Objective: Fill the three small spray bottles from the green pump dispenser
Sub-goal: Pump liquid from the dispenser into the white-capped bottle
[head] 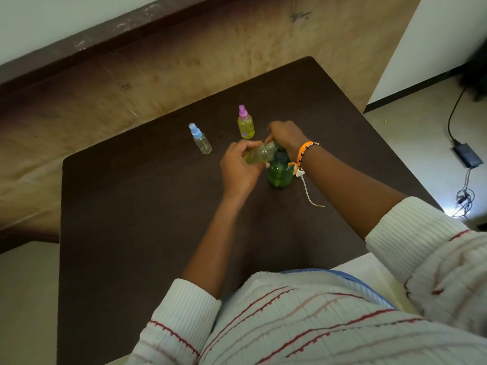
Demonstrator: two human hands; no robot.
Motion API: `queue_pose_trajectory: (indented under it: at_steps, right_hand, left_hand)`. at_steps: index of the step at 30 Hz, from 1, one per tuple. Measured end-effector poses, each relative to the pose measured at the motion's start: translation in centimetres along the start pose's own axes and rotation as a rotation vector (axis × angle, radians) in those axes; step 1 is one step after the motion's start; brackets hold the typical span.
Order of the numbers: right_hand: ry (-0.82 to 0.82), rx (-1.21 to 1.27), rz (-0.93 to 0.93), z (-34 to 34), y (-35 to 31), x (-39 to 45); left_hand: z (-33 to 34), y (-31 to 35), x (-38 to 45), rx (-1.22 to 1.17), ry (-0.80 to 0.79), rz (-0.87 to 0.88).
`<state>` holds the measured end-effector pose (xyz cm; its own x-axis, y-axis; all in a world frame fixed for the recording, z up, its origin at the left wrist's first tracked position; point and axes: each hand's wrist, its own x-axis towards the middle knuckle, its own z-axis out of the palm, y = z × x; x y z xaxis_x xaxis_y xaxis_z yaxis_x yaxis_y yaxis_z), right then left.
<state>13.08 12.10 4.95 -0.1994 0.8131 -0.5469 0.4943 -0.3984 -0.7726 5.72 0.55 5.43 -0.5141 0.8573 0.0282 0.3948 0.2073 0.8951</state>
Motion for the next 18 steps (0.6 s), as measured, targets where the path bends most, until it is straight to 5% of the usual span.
queue_pose_trajectory:
  at_steps: [9,18]
  right_hand:
    - [-0.125,0.125,0.067,-1.0,0.0,0.3]
    - [0.204,-0.054,-0.032,0.2,1.1,-0.4]
  left_hand:
    - [-0.2,0.2,0.0,0.009,0.009,-0.005]
    - [-0.2,0.2,-0.2,0.026,0.008,-0.022]
